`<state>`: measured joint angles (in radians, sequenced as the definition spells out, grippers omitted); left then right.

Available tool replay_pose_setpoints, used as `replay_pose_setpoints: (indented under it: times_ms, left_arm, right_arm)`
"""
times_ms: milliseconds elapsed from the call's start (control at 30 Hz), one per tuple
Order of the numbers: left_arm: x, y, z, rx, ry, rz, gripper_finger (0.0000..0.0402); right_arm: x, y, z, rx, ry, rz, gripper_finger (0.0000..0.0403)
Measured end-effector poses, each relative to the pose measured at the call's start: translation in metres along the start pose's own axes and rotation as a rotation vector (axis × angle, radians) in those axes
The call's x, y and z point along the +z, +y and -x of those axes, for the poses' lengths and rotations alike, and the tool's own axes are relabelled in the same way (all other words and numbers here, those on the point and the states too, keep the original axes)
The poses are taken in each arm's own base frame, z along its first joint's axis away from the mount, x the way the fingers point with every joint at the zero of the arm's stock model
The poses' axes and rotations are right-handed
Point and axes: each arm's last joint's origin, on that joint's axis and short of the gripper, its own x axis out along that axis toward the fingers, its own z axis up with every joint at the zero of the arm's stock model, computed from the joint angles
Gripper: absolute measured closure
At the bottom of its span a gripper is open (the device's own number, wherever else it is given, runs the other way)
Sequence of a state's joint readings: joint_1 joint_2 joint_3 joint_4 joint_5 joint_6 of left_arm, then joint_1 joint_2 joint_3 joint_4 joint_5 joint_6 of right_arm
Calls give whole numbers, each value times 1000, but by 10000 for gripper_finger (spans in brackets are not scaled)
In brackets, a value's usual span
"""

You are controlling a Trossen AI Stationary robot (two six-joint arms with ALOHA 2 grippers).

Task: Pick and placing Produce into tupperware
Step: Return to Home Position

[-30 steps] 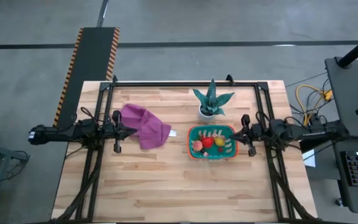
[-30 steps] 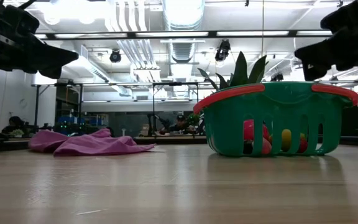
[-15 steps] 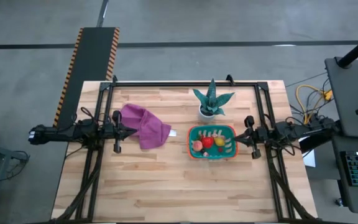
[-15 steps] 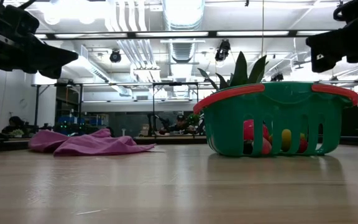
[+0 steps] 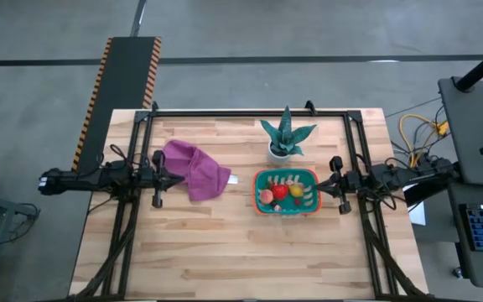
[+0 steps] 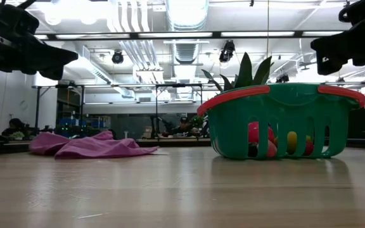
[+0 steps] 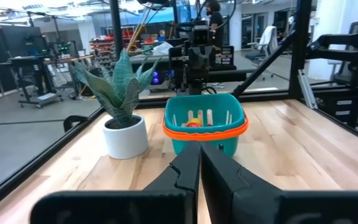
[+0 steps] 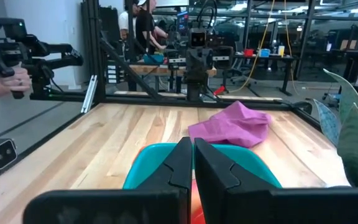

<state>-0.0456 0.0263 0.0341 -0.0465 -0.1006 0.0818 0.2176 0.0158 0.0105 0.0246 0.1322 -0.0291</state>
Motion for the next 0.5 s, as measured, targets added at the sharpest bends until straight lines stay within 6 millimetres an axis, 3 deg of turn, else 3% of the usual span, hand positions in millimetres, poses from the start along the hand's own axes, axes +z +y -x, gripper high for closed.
replay_pose_setpoints:
  times_ms: [500]
  left_arm:
    - [0, -2, 0, -57, -5, 37, 402]
  right_arm:
    - [0, -1, 0, -27, -3, 22, 394]
